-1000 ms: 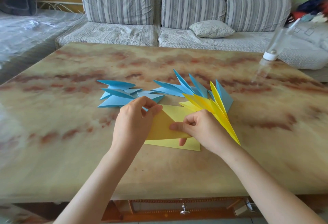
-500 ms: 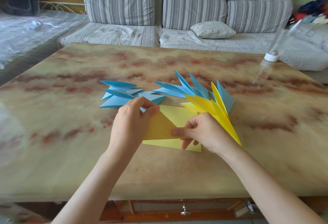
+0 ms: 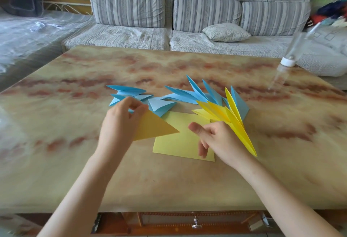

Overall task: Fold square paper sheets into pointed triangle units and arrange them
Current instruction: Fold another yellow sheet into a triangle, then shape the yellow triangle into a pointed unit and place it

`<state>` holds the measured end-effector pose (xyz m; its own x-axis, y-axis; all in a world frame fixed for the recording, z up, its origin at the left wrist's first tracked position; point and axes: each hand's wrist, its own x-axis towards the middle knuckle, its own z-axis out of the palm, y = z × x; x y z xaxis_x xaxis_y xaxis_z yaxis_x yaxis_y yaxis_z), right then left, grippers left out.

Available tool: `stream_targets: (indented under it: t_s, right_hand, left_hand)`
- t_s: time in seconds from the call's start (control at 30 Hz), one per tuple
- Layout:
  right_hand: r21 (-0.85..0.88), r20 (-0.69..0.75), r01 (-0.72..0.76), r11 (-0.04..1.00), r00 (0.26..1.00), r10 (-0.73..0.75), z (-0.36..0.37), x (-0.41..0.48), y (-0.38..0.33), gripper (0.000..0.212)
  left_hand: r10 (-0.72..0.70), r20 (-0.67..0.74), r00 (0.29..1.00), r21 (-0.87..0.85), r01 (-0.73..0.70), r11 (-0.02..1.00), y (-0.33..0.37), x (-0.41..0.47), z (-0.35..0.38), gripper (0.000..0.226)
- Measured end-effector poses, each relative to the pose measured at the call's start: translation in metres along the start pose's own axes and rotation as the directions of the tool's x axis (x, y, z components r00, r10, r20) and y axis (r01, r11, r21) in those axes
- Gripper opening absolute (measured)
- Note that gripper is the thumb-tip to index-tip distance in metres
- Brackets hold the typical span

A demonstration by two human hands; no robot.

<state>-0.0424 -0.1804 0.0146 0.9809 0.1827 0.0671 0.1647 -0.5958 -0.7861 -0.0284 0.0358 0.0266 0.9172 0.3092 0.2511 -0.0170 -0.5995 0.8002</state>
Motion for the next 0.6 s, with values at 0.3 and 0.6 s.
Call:
stream_targets:
  t_s: [0.3,0.6]
  right_hand:
    - [-0.337,0.169,0.195,0.921,0.975,-0.144,0.02,0.008,0.024,0.084]
    - [-0.347,0.115,0.146,0.926,0.987,-0.113,0.019,0.008,0.027,0.068]
  left_hand:
    - [-0.173,0.148,0.974,0.174,0.147,0.974,-0.031,0.017,-0.005,0.01]
    - [-0.195,0.153,0.969,0.348,0.132,0.928,-0.045,0.024,-0.014,0.008]
